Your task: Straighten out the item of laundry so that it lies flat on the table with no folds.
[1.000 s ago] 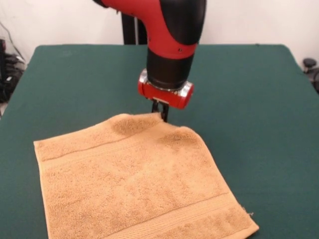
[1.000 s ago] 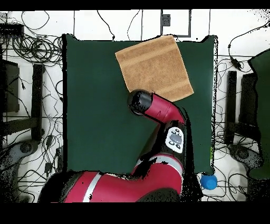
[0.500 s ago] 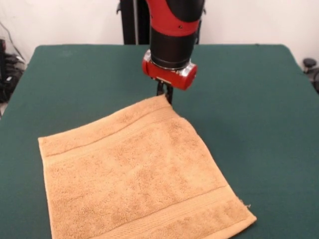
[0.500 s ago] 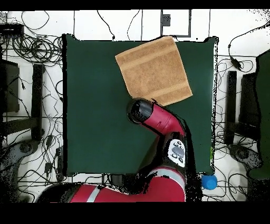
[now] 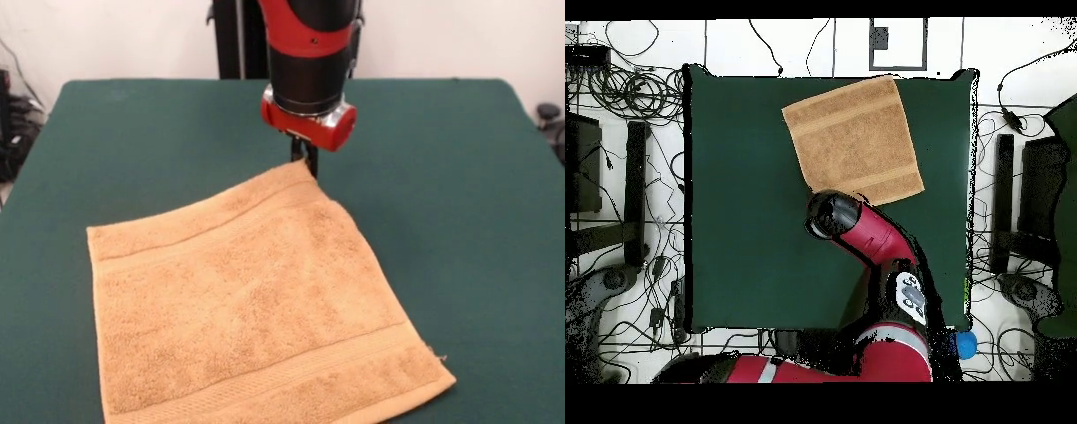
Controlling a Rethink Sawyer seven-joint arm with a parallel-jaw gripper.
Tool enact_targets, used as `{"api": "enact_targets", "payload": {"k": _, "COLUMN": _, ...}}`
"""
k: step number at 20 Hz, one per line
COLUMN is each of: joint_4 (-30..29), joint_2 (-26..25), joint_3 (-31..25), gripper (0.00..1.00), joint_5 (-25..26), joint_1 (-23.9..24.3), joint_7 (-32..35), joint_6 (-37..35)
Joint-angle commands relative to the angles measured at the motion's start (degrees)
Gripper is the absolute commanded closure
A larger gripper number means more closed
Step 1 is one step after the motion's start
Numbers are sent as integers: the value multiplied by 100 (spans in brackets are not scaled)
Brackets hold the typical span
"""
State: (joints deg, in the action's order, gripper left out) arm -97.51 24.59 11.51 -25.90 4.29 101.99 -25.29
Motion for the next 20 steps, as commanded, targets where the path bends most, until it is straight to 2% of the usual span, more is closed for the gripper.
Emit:
{"api": "enact_targets", "payload": {"k": 1, "joint_4": -825, "joint_2": -67, "joint_3": -953, "gripper": 100, "joint_5": -352, "joint_1": 28, "joint_7": 1255, "joint_6": -15}}
{"api": "enact_targets", "payload": {"k": 10, "joint_4": -1034, "joint_2": 73, "joint_3": -1063, "gripper": 100, "joint_5": -345, "joint_1": 124, "joint_7": 1235, "joint_6": -11}}
{"api": "enact_targets", "payload": {"k": 20, "joint_4": -1658, "joint_2": 428, "joint_3": -1391, "gripper": 100, "joint_5": -536, "joint_1": 307, "joint_7": 1293, "joint_6": 182}}
